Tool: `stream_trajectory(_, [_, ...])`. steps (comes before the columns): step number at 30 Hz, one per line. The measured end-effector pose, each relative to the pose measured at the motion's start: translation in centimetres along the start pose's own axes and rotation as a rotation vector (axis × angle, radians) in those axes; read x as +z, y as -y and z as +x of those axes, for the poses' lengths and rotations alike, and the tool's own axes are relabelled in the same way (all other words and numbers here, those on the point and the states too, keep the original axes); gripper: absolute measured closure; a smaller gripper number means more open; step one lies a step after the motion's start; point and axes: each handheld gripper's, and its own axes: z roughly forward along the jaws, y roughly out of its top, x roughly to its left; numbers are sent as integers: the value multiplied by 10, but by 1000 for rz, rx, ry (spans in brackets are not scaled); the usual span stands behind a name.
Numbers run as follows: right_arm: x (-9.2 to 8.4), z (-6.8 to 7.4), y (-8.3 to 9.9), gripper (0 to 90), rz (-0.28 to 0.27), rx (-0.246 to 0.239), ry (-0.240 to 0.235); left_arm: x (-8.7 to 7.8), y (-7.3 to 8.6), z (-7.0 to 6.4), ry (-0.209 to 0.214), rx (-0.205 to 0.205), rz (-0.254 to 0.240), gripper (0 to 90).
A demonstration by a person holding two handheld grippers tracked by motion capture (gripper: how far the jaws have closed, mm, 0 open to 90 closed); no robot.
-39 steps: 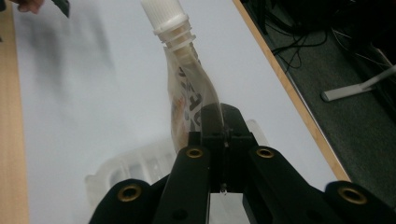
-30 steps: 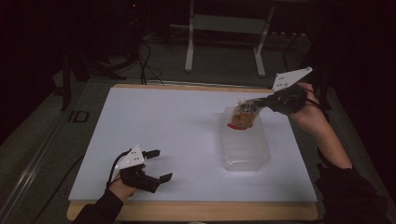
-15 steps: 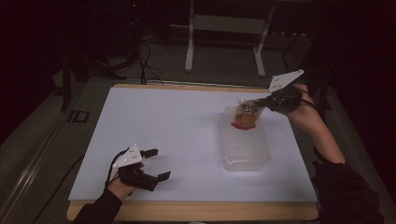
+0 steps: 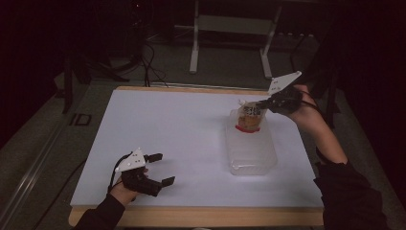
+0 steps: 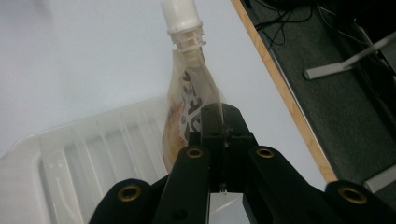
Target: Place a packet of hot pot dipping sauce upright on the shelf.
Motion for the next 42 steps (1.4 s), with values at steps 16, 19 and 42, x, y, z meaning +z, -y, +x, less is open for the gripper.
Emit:
stream_trajectory(16, [19, 1, 0, 900, -14, 9, -25, 0, 1, 0, 19, -15, -4, 43])
stream_trajectory(19, [25, 3, 5, 900, -27, 13, -44, 1, 1, 0, 22, -17, -5, 43])
stream_trajectory(42, [33, 8, 31, 751, -69, 123, -75, 3, 2, 0, 31, -23, 0, 43])
